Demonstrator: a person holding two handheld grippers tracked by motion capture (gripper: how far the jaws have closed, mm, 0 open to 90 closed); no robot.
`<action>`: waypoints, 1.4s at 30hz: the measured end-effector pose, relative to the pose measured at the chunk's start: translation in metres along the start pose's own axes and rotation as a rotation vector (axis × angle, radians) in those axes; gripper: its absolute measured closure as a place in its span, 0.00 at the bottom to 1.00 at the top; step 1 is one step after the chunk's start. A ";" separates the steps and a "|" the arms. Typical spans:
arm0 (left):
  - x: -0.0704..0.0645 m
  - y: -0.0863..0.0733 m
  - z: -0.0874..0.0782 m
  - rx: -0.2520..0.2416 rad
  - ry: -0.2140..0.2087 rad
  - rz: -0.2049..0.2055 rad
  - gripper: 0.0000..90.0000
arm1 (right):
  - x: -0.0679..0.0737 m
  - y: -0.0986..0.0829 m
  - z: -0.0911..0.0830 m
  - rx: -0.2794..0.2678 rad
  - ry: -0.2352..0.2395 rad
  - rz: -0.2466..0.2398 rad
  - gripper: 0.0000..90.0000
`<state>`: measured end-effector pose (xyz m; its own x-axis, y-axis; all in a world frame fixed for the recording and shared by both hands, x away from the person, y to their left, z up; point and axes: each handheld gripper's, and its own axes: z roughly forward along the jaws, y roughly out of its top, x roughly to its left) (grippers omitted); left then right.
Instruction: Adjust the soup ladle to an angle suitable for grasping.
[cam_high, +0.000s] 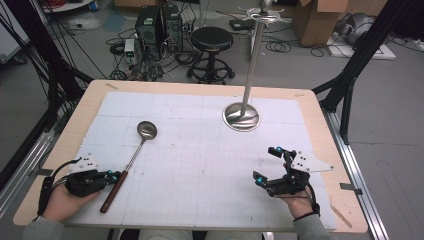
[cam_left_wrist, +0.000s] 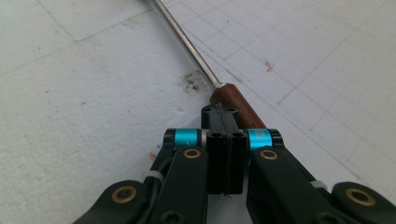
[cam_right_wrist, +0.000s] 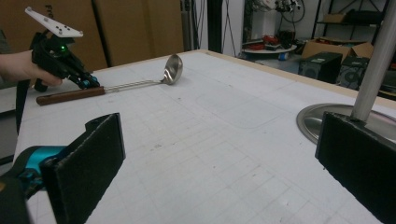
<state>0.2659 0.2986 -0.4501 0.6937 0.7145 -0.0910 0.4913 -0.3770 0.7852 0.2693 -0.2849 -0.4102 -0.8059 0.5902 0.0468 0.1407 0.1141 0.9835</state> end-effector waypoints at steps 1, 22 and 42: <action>-0.002 0.001 0.002 0.003 -0.002 0.001 1.00 | 0.000 0.000 0.000 0.003 0.002 0.004 0.00; -0.020 0.015 0.019 0.019 -0.021 0.005 1.00 | 0.000 0.000 0.000 0.002 0.000 0.000 0.00; -0.057 0.031 0.045 0.037 -0.107 0.098 1.00 | 0.001 -0.001 0.002 0.019 0.016 0.004 0.00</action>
<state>0.2654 0.2199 -0.4478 0.7906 0.6070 -0.0812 0.4359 -0.4647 0.7707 0.2692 -0.2831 -0.4118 -0.8143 0.5780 0.0535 0.1543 0.1267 0.9799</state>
